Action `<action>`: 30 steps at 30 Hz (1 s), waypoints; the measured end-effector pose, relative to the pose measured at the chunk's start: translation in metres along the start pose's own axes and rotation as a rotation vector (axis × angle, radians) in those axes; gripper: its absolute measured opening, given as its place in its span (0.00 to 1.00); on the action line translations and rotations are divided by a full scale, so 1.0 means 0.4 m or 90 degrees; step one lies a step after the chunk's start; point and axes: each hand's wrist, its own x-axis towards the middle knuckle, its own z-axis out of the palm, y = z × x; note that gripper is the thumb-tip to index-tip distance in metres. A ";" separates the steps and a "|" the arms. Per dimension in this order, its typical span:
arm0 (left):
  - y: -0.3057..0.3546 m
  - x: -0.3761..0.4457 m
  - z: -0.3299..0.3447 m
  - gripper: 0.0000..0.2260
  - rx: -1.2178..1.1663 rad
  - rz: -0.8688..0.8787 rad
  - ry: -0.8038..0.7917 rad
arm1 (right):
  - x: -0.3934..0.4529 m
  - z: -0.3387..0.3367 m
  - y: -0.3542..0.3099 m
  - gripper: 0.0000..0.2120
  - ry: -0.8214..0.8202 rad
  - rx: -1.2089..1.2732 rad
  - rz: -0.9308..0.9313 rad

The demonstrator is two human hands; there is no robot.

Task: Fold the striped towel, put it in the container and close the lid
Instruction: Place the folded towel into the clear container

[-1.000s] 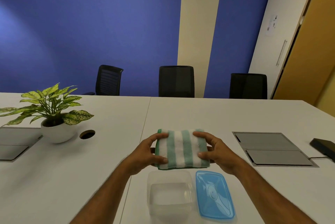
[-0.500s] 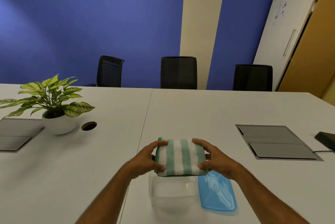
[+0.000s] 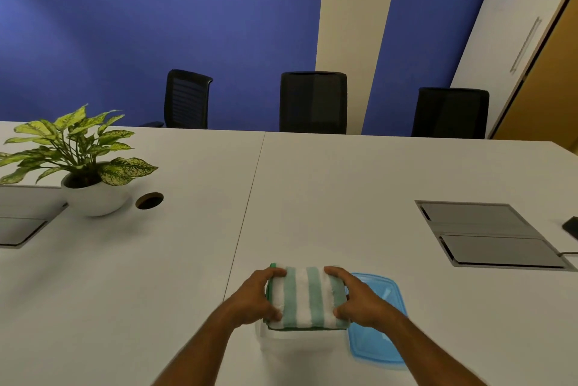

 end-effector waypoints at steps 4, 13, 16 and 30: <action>-0.014 0.035 0.019 0.38 0.059 -0.046 -0.011 | 0.039 0.023 0.007 0.40 -0.017 -0.095 0.014; -0.036 0.117 0.054 0.37 0.140 -0.143 -0.028 | 0.123 0.072 0.020 0.40 -0.052 -0.252 0.063; -0.050 0.141 0.069 0.35 0.182 -0.158 -0.018 | 0.146 0.094 0.017 0.40 -0.067 -0.288 0.091; -0.095 0.202 0.149 0.34 0.341 -0.166 -0.040 | 0.196 0.188 0.044 0.37 -0.064 -0.425 0.157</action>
